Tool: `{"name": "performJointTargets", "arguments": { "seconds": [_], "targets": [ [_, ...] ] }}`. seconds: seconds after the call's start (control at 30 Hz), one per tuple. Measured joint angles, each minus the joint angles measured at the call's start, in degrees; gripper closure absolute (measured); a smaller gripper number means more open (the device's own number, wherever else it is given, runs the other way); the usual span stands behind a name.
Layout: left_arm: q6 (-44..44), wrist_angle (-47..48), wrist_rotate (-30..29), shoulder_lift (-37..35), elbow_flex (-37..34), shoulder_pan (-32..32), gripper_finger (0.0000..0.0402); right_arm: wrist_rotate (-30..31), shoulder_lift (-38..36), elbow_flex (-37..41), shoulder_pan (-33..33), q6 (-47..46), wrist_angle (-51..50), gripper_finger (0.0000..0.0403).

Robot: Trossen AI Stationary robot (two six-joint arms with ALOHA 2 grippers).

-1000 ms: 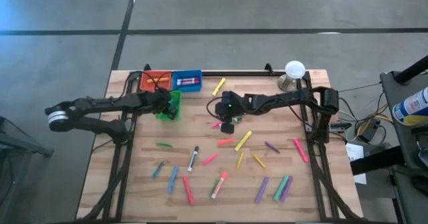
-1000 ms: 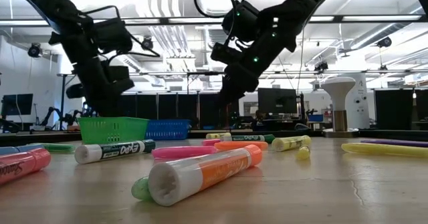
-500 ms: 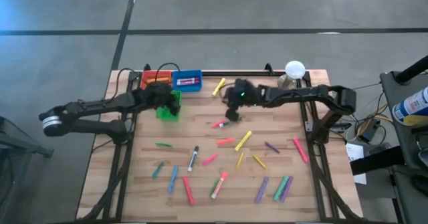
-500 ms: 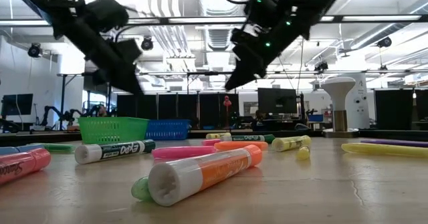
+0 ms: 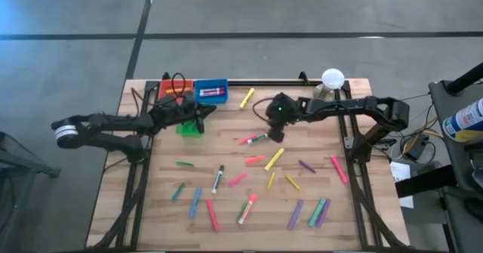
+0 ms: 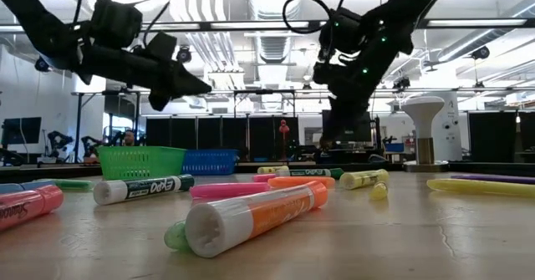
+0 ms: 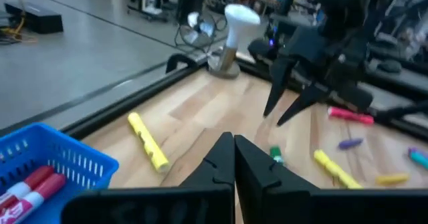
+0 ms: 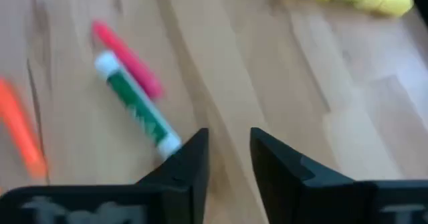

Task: Pick & Place Markers
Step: Put the yellow highlighter into the orange bin

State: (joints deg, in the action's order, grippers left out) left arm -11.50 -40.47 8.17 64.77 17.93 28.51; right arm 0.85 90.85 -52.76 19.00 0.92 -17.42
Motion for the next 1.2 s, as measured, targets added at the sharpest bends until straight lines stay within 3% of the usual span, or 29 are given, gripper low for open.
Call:
{"name": "performJointTargets", "arguments": {
  "seconds": [0.13, 0.23, 0.43, 0.6, 0.83, 1.2],
  "targets": [
    [1.84, -0.46, 1.22, 1.85, 0.14, -0.02, 0.0401, -0.43, 0.01, -0.46, -1.03, 2.4, -3.94, 0.0256],
    [2.48, -1.26, 1.26, 3.41, 0.13, -0.02, 0.0401, -4.12, 0.76, -0.36, -1.03, 3.42, -3.53, 0.0234],
    [3.73, -1.56, 1.15, 5.76, 0.64, -0.02, 0.0401, -4.47, 3.64, -0.63, -1.01, 4.36, -2.42, 0.0215],
    [4.06, -1.51, 0.97, 7.14, 0.96, -0.02, 0.0401, -8.36, 4.54, -1.26, -3.2, 9.98, -5.97, 0.0217],
    [4.1, -1.53, 0.97, 8.06, 1.01, -0.02, 0.0401, -8.86, 3.13, -1.24, -9.48, 15.42, -15.46, 0.0225],
    [4.21, -1.03, 1.42, 8.15, 1.01, -0.11, 0.0401, -8.25, 3.06, 0.42, -12.02, 17.42, -14.27, 0.0261]
  ]
}}
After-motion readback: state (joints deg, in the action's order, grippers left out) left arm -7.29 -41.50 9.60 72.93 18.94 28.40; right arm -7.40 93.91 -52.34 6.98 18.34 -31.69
